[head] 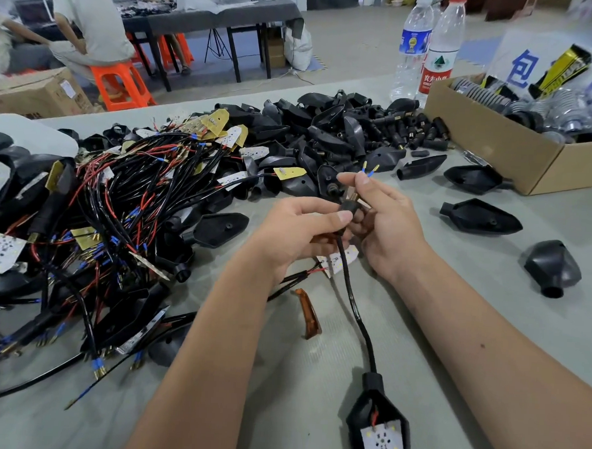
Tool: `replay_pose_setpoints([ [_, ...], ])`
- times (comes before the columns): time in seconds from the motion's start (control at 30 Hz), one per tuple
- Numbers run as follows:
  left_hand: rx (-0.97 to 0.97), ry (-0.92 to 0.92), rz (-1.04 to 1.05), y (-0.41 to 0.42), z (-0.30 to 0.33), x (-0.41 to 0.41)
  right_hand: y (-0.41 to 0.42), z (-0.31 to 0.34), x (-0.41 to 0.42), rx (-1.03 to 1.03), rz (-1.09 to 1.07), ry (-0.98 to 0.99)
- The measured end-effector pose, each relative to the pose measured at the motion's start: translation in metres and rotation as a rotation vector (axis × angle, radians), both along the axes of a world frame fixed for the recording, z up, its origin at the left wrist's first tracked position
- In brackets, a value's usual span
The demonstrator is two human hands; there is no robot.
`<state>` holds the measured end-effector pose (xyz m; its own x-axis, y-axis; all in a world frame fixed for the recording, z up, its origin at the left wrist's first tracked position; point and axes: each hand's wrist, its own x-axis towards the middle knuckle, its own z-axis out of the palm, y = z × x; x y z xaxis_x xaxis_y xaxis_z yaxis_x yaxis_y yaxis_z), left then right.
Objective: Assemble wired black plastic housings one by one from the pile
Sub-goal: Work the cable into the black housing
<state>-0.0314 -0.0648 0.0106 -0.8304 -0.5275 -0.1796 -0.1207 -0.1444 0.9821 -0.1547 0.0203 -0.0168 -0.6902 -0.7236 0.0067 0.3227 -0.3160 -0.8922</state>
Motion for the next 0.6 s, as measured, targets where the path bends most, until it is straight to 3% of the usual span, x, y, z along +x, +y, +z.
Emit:
replay_pose_setpoints([
  [0.23,0.073,-0.084,-0.132,0.0006,0.0052,0.0006,0.001,-0.0016,-0.0001,-0.014,0.047,-0.006],
  [0.6,0.159,-0.069,-0.018,0.0042,0.0039,-0.0056,0.0002,0.0003,0.0035,-0.007,0.02,0.054],
])
